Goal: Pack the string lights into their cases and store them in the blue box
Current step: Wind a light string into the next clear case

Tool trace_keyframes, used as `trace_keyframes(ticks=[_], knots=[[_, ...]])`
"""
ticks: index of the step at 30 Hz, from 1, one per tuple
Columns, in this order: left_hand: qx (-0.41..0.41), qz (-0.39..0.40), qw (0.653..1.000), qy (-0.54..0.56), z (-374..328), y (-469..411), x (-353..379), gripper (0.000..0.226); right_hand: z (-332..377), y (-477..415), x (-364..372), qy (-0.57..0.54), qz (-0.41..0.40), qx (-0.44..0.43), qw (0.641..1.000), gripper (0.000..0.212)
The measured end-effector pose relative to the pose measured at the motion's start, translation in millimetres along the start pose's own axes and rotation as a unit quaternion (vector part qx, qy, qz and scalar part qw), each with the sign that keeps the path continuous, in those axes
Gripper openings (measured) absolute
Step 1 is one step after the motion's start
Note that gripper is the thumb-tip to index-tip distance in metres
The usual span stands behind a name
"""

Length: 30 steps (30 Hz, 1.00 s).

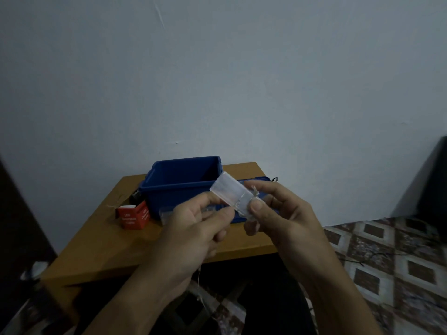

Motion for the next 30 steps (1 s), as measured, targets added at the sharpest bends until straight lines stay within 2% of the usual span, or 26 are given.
trace_keyframes(ticks=[7,17,22,30], knots=[[-0.024,0.033,0.999,0.016,0.5,-4.5,-1.9,0.024,-1.8,-1.1,0.7,-0.021,0.032,0.009,0.999,0.032],[-0.076,0.086,0.992,0.06,9.1,-5.8,-4.2,0.029,-4.8,-1.5,0.3,-0.036,0.034,0.024,0.998,0.023],[-0.089,0.088,0.989,0.077,12.6,-6.9,-5.7,0.036,-5.3,-1.0,0.7,-0.033,0.035,0.033,0.998,0.024],[-0.086,0.068,0.992,0.062,12.1,-7.3,-4.9,0.032,-4.4,-0.9,-0.1,-0.027,0.017,0.027,0.999,0.027]])
Point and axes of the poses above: each hand's wrist, its own y-axis away from the middle knuckle, its own x-axis out of the palm, z = x × y, the point moved 6 cm from there along -y, towards the middle knuckle, and after that the axes turned 10 degrees about y, right-handed, at the moved point
